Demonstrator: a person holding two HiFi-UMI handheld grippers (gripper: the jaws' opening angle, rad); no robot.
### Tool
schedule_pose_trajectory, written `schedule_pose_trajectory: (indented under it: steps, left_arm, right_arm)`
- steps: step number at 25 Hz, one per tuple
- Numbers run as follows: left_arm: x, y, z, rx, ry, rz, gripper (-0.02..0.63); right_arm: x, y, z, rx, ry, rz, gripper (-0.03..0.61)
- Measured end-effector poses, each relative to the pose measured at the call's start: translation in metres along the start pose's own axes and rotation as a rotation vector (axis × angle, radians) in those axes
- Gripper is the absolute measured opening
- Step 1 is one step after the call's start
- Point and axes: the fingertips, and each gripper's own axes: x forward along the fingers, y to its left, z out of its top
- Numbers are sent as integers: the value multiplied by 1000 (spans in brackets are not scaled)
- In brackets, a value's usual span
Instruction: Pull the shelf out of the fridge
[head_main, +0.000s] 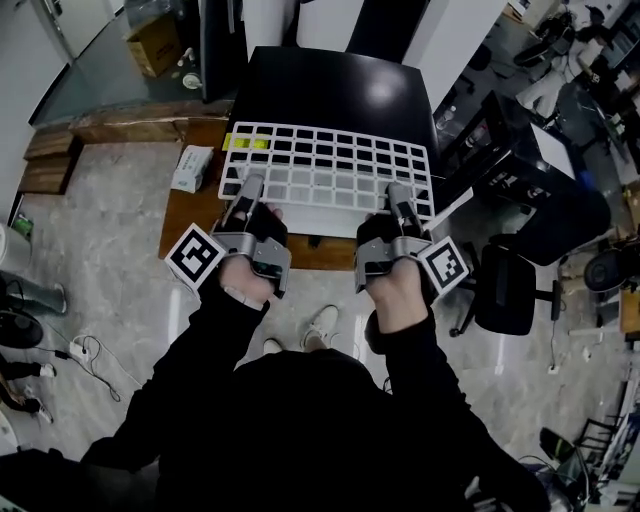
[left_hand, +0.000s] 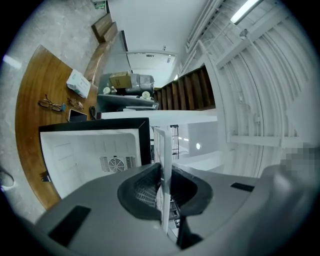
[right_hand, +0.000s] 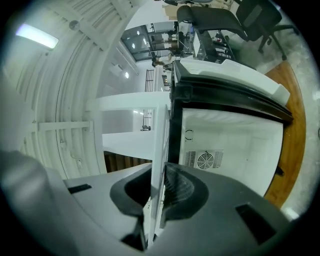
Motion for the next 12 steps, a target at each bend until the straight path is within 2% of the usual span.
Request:
schedule_pose_trajectory:
  steps: [12]
  left_arm:
    - [35,7,13,-35,-20,14,25]
  right_arm:
    - [35,1,8,9,7,-7,43]
